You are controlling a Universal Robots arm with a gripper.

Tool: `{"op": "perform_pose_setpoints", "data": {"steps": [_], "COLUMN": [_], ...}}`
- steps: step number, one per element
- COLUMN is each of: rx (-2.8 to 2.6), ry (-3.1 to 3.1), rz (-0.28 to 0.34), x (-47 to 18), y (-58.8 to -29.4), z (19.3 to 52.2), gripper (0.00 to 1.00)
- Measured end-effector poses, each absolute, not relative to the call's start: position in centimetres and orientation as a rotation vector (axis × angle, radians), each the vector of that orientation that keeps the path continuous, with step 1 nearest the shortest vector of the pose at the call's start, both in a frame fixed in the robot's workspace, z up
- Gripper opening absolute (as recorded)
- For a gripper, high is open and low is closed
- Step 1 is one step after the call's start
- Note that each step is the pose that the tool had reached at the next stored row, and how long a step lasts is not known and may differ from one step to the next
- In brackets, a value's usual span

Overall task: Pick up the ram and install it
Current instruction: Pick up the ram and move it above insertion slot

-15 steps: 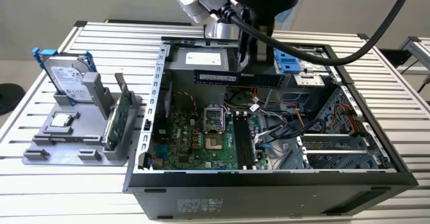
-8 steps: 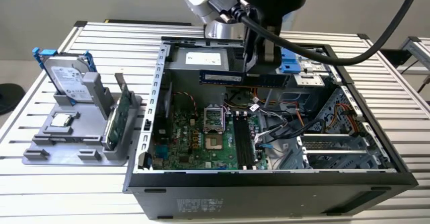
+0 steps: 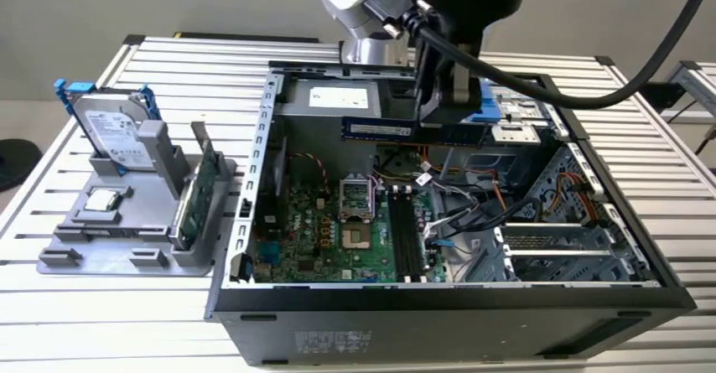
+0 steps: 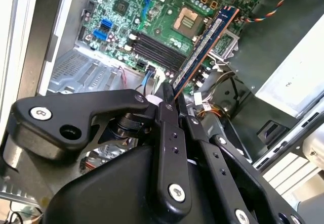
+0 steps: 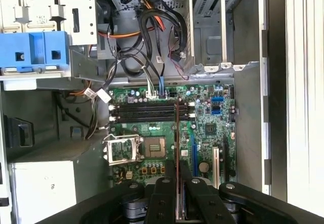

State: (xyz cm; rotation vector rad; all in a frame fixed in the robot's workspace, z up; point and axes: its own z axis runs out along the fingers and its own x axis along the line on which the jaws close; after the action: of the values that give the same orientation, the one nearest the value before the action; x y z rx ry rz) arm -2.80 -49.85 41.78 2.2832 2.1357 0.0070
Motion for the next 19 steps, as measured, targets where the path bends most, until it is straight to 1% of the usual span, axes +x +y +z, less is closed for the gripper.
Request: {"op": "perform_pose_setpoints", "data": {"steps": [19], "rx": [2.283], "ry": [2.136], "rz": [0.007], "x": [-1.1], "y": [-49.9], "z": [41.8], "gripper": [0.0]}}
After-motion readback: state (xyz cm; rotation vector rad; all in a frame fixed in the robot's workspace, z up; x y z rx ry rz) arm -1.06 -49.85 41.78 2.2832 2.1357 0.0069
